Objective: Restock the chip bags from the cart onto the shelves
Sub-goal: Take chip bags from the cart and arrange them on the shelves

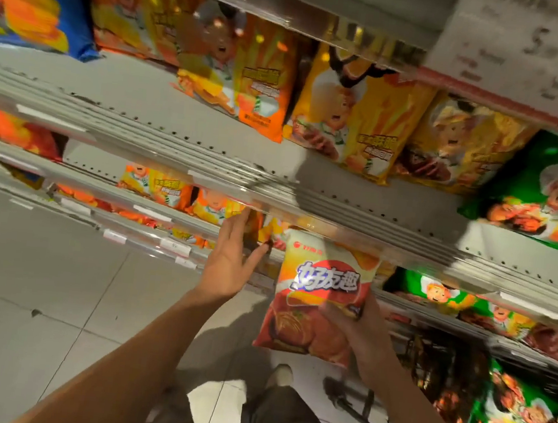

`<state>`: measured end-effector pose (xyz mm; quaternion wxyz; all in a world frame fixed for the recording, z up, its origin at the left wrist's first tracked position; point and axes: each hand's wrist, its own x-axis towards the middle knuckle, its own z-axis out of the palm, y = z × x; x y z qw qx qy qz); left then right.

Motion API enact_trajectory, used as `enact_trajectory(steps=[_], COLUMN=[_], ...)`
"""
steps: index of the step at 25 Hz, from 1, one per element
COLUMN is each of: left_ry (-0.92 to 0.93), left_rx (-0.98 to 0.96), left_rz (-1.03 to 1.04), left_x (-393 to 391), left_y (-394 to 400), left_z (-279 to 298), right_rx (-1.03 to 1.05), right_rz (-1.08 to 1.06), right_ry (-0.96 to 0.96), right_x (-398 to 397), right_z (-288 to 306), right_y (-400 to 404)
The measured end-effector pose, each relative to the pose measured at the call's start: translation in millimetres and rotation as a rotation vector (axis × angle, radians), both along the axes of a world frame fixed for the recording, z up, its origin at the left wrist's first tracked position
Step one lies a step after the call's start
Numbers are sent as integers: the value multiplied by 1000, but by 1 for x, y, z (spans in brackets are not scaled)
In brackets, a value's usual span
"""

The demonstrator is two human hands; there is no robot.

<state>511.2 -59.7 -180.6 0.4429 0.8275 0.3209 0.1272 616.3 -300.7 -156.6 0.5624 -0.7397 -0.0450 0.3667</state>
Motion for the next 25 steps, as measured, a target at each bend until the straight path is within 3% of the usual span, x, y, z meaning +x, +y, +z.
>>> enact_trajectory(steps=[6,13,25], left_ry=[94,290,377], left_rx=[149,89,121], left_rz=[57,37,22], left_x=[-114,-210,-213], left_y=[119,255,359], left_z=[5,-2,-3], right_rx=[29,226,93], right_rz=[67,50,-25], right_ry=[-7,37,-77], right_x=[-60,-141,-158], right_z=[-10,0,8], right_y=[137,306,470])
